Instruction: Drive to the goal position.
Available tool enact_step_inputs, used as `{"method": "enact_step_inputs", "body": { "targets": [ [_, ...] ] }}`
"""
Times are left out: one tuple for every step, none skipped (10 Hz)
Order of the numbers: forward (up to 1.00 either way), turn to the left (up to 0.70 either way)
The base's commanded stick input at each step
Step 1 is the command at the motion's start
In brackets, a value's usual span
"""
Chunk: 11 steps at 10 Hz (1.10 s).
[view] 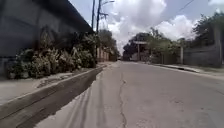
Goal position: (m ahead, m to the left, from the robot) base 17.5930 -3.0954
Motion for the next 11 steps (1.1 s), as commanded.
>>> {"method": "enact_step_inputs", "body": {
  "targets": [
    [1.0,0.0],
    [1.0,0.0],
    [1.0,0.0],
    [1.0,0.0],
    [0.98,0.0],
    [0.88,0.0],
    [0.84,0.0],
    [0.81,0.0],
    [0.77,0.01],
    [0.76,0.01],
    [0.78,0.01]
  ]
}}
